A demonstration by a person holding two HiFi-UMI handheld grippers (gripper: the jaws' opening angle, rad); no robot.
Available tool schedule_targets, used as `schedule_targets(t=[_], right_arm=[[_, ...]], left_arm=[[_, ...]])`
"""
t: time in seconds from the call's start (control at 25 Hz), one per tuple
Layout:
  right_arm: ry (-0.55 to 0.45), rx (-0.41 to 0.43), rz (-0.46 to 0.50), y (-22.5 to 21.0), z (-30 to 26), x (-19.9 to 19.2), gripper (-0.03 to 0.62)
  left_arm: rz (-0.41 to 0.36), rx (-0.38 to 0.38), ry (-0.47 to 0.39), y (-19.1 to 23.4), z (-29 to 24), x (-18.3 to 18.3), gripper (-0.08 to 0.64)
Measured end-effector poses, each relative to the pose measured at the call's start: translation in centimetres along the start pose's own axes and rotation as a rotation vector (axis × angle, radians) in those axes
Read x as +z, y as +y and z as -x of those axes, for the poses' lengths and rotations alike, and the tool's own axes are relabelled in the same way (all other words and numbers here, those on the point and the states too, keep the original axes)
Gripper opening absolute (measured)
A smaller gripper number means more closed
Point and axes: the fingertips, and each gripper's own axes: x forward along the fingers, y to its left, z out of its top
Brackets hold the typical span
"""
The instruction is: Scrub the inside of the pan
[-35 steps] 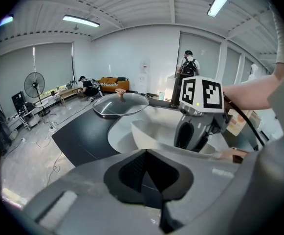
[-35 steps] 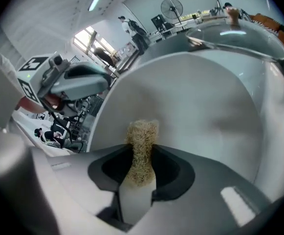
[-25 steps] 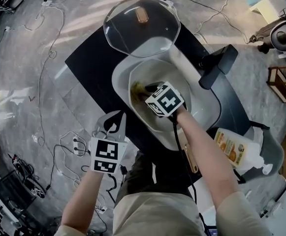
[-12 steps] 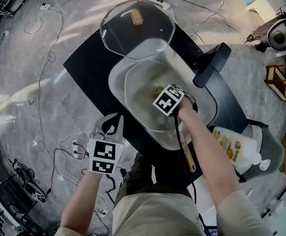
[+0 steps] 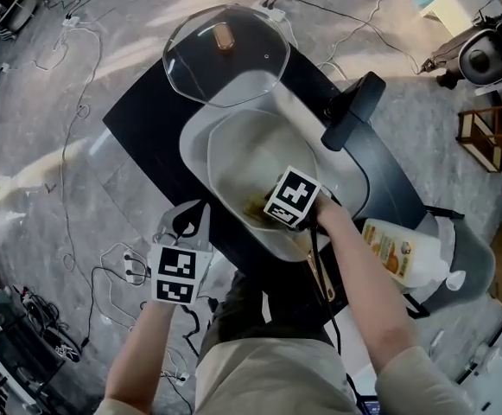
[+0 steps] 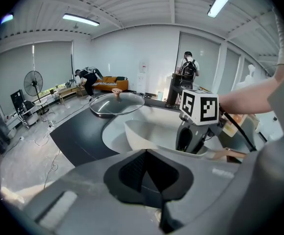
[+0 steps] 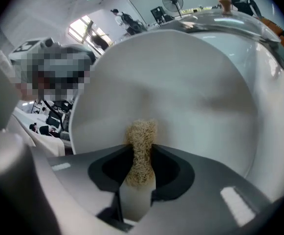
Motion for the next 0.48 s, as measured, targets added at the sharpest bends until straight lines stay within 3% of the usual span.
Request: schedule_targets(t=[0.2, 0.48], right_arm=[[-0.267, 0.071, -0.064, 1.5, 0.6, 5.6, 0.124], [-0.506, -0.128, -0.075, -1.7, 0.5, 10.8, 0.129]], left_arm=[[0.015, 0.005, 0.002, 0.0, 0.2, -0.2, 0.002], [0.014, 0.005, 0.004, -0.3, 0.6, -0.7, 0.002]])
